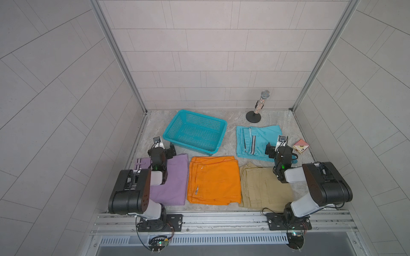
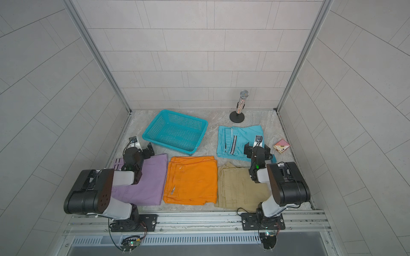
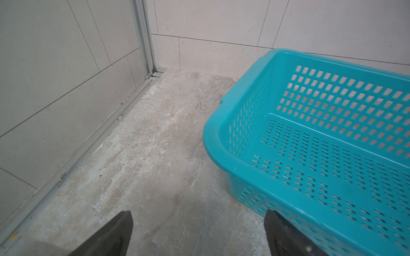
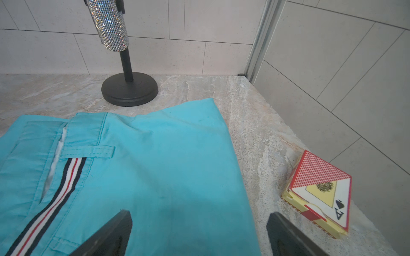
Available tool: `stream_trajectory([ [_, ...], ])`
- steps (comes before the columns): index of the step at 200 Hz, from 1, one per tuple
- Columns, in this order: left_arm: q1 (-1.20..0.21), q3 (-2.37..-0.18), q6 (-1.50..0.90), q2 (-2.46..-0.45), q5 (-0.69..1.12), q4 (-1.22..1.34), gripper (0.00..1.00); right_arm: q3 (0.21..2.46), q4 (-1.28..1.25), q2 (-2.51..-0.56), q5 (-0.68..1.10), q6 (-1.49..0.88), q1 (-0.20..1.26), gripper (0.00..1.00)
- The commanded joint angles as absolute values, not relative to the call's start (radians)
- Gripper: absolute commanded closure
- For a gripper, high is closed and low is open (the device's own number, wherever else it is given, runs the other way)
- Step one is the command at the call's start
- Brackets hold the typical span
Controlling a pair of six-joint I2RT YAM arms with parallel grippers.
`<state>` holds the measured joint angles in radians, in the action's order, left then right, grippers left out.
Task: Put the folded long pants in the basket
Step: Move the long pant to the center of the board.
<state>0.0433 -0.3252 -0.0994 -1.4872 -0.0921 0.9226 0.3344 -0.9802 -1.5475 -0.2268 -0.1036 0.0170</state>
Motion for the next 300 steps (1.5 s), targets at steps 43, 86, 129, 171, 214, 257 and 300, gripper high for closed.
stream_trajectory([
  [43,0.043,-0.299,-0.164,-1.173,-0.201,0.756,0.00,0.382,-0.727,-1.252,-0.486,-0.037,0.173,0.00],
  [86,0.041,-0.366,-0.372,-0.730,-0.307,0.255,0.00,0.698,-0.051,-1.021,-0.232,-0.368,0.177,0.00],
  [129,0.043,-0.622,-0.529,-0.662,-0.140,-0.238,0.00,0.773,0.195,-0.951,0.118,-0.491,0.198,0.00],
  [171,0.045,-0.867,-0.586,-0.859,0.345,-0.488,0.00,0.739,0.301,-0.912,0.335,-0.580,0.302,0.00],
  [214,0.040,-0.712,-0.914,-0.825,0.642,-0.293,0.00,0.650,0.400,-0.869,0.346,-0.712,0.495,0.05],
  [257,0.027,-0.714,-0.798,-0.685,0.643,-0.604,0.00,0.473,0.446,-0.799,0.337,-0.848,0.554,0.08],
  [300,-0.002,-0.586,-0.830,-0.642,0.653,-0.627,0.00,0.372,0.480,-0.813,0.283,-0.902,0.482,0.01],
])
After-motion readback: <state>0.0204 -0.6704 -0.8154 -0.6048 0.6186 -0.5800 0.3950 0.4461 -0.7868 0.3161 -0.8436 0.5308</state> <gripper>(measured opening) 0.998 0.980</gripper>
